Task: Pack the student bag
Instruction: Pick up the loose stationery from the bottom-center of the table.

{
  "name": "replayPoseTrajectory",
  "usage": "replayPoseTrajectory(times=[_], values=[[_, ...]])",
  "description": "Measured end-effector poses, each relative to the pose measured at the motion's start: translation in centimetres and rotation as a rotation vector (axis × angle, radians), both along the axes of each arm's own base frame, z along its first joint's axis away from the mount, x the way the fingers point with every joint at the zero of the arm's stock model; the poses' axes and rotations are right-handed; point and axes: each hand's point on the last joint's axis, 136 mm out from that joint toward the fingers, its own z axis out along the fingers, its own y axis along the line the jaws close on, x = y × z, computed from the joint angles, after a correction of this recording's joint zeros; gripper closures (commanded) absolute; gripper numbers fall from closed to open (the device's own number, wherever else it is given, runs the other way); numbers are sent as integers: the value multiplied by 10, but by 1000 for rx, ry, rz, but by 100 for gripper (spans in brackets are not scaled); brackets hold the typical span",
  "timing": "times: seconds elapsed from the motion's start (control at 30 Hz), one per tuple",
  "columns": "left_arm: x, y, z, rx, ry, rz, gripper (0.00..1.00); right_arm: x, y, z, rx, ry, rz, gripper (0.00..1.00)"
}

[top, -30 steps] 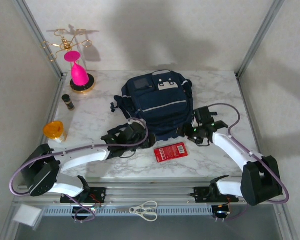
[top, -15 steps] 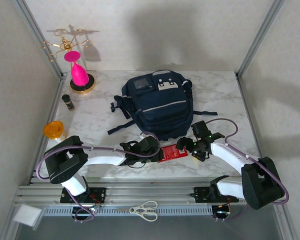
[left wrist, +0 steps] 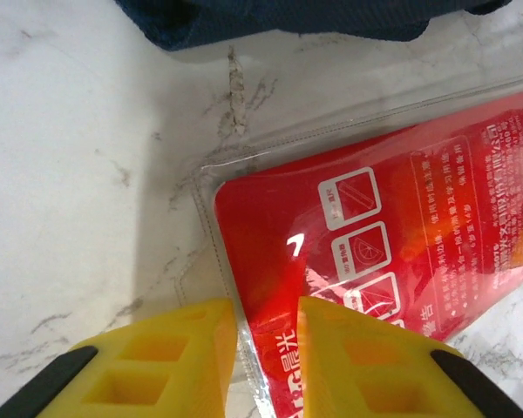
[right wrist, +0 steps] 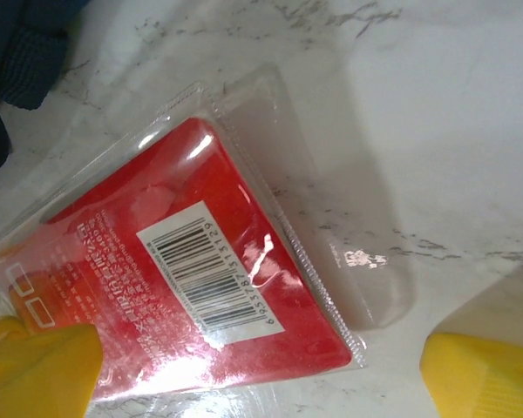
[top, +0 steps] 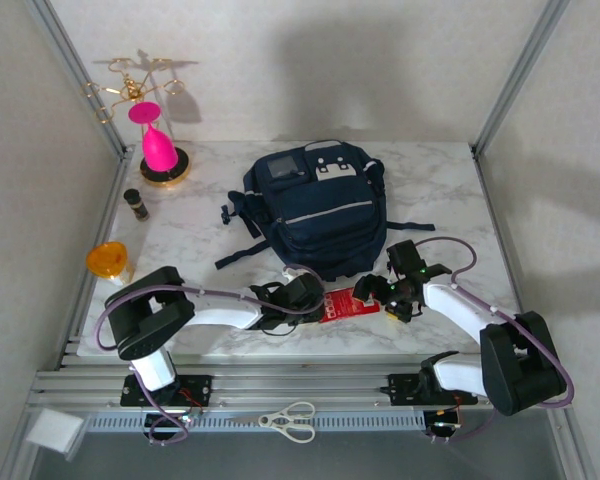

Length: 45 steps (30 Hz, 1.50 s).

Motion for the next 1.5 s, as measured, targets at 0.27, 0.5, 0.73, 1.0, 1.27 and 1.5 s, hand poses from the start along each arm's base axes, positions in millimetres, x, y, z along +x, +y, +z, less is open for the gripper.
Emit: replayPoseTrajectory(times=[0.27,0.5,0.73,1.0,1.27,1.5], values=[[4,2,-2,7,-9,23,86,1,0,5,41,-18,6,5],[6,3,-3,8,-12,28,90,12,-1,8,60,-51,-2,6],[7,4,-3,17,-15,34,92,37,11,19,114,-149,45,9],[9,4,-3,23,-19,38,95,43,-1,24,72,-156,24,8],[9,5,-4,26,-20,41,98,42,-5,5,43,-95,43,7],[10,5,-4,26,-26,44,100,37,17,11,141,-115,113,8]])
